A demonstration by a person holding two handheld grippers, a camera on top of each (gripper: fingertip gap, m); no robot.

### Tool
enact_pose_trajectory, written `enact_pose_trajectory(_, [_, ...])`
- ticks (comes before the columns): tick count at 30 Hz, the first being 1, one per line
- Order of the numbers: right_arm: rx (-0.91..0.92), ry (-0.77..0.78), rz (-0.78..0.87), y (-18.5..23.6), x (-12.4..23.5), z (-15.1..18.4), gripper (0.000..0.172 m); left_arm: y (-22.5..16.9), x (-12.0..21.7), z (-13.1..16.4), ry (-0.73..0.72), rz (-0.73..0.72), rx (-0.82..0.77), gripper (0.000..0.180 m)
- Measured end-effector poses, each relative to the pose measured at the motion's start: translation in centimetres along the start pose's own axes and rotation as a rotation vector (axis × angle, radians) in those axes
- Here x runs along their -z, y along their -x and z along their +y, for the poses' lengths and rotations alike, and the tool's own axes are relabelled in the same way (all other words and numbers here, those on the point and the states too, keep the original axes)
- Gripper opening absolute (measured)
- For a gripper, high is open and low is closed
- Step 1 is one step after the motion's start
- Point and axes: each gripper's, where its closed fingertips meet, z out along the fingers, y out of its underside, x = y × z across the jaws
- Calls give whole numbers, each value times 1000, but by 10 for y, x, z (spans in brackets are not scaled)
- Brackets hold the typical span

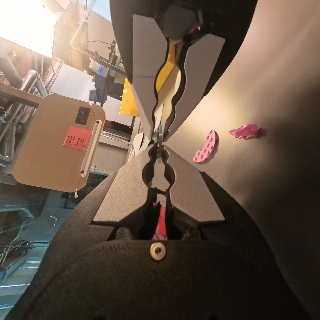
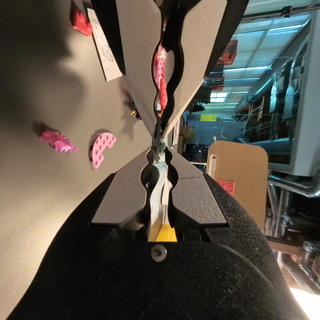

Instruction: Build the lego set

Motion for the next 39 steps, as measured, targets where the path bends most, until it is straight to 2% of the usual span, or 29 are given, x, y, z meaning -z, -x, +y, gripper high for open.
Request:
enact_pose_trajectory(5, [-3,-19,-4,2,0,-2,15,0,0,1,2,3,9,3])
enact_pose_trajectory(8, [13,-35,17,-1,2,-3,8,1,0,0,-3,5,25,3])
enact_pose_trajectory(28, [-15,-23,-39,4,3,-2,5,-5,1,-3,-16,15,-11,3])
enact_pose_trajectory(30, [-28,-31,-5,1,4,-2,6,-2,1,-5,-29,15,67,3])
enact_pose_trajectory(32, [14,-23,76,-4,6,-1,6,0,2,-9,-58,58,260,9])
enact_pose_trajectory(34, [79,-4,140,-7,9,1,6,6,4,-12,-86,74,391,28])
enact_pose_trajectory(36, [113,-8,197,-9,13,-1,6,8,4,-13,-105,109,505,36])
enact_pose_trajectory(39, [176,-7,263,-14,18,-4,6,5,5,-18,-141,180,629,30])
